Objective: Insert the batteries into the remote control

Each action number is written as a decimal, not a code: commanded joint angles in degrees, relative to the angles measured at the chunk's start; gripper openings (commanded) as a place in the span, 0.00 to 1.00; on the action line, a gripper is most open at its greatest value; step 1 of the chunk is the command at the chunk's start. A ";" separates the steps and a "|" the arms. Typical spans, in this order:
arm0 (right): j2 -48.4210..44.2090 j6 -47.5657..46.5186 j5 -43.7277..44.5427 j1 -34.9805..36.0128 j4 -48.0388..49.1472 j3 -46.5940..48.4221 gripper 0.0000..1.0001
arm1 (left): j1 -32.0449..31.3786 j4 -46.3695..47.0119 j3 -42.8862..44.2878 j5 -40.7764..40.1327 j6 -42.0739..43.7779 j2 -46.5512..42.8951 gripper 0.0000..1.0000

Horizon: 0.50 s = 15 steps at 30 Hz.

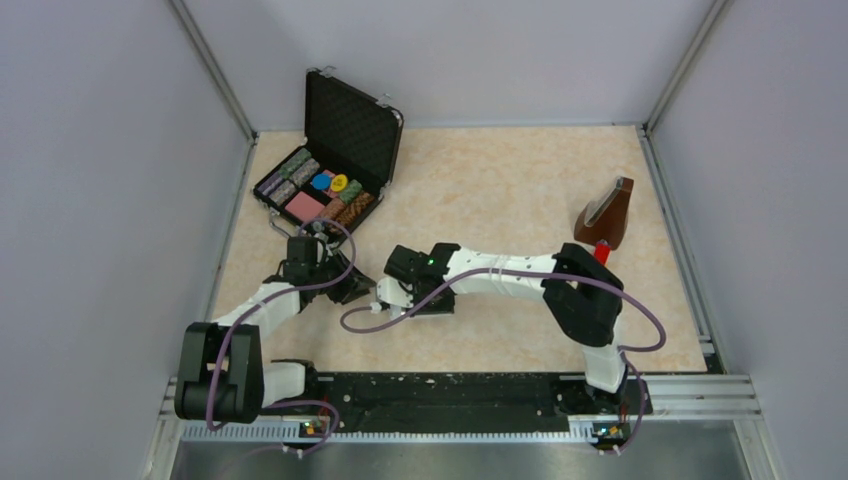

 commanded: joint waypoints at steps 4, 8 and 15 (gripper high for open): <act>2.06 -3.90 2.58 0.99 -1.06 4.47 0.15 | 0.54 2.56 -0.42 0.99 -0.11 -0.02 0.37; 2.73 -5.83 2.11 1.02 -2.03 5.16 0.14 | 0.63 2.61 -0.64 0.76 -0.41 -0.65 0.37; 2.14 -7.57 1.26 1.22 -2.19 4.61 0.13 | 0.89 2.80 0.02 0.54 -0.41 -0.48 0.37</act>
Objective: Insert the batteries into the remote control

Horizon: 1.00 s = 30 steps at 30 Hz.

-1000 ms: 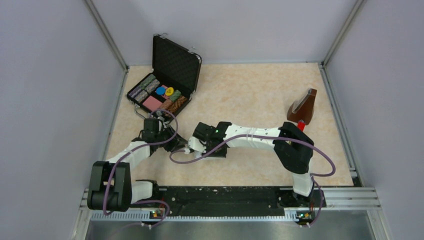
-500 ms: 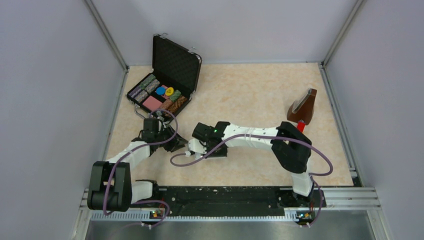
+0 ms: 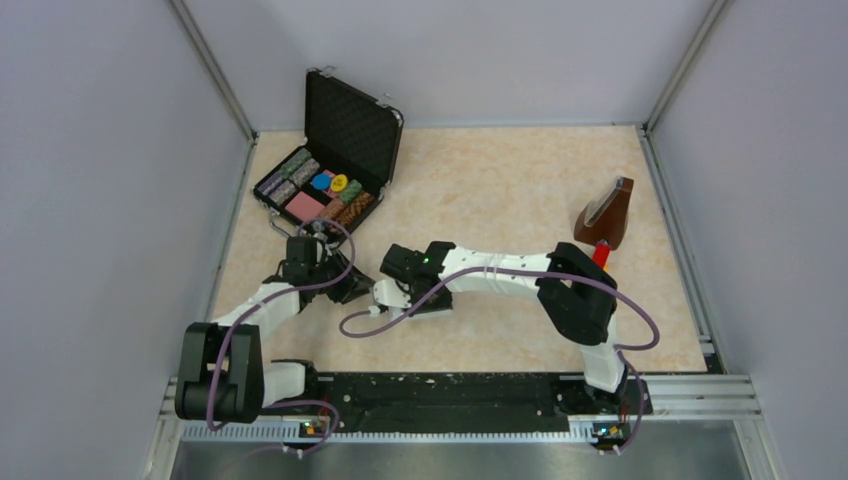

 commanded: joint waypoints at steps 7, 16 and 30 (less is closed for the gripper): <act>-3.20 2.42 1.76 0.73 1.26 0.86 0.12 | 0.70 2.77 0.65 1.05 -0.65 0.26 0.37; -8.51 15.07 4.35 -6.36 12.48 -5.33 0.10 | 0.63 -2.54 -0.63 -1.26 -1.05 -5.21 0.35; -9.22 22.48 0.59 -9.27 27.33 -17.62 0.09 | -1.29 -5.59 -7.56 0.20 -2.91 -15.36 0.30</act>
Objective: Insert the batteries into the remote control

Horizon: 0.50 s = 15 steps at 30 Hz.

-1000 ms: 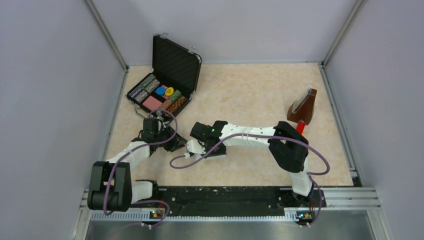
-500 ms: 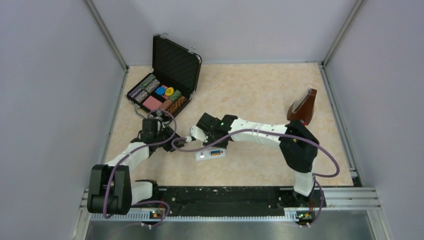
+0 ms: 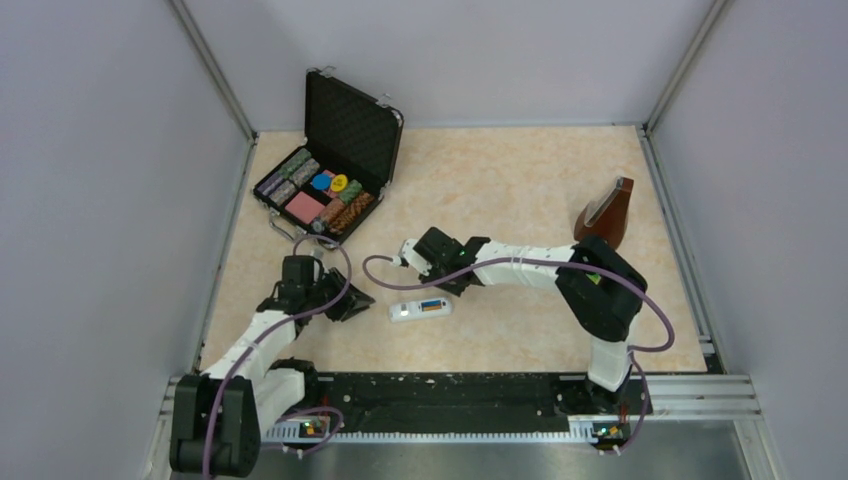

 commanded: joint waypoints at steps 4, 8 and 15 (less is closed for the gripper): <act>-5.96 5.47 -8.22 0.00 5.50 -6.96 0.09 | -1.61 0.13 -0.90 0.79 -1.59 -0.35 0.30; -7.72 6.39 -11.29 1.14 5.33 -8.67 0.10 | -2.52 0.85 -0.90 0.32 -2.20 1.72 0.30; -9.91 10.17 -11.84 3.53 5.64 -9.86 0.10 | -2.71 1.88 0.47 -1.11 -3.25 4.00 0.30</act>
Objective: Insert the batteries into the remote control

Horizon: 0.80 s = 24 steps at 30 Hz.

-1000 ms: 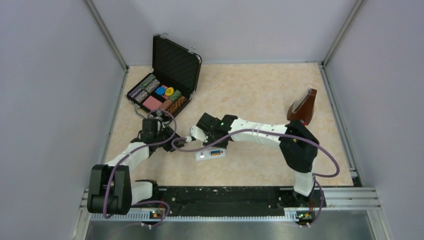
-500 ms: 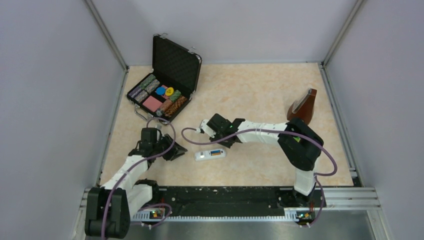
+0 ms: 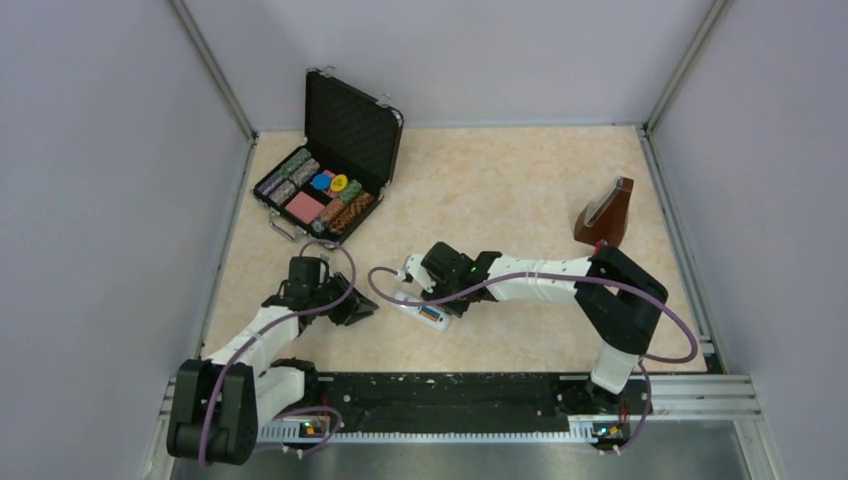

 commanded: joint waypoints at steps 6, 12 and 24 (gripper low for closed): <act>-3.60 8.82 5.57 1.35 -7.35 5.70 0.10 | -0.30 3.44 3.11 -1.09 -0.23 2.89 0.30; -0.25 13.74 0.98 1.91 -21.52 17.02 0.11 | -0.24 5.22 5.65 -1.50 1.25 6.18 0.30; 8.56 12.03 -1.35 5.51 -33.22 27.62 0.11 | 2.07 3.09 13.64 -12.16 0.52 11.30 0.29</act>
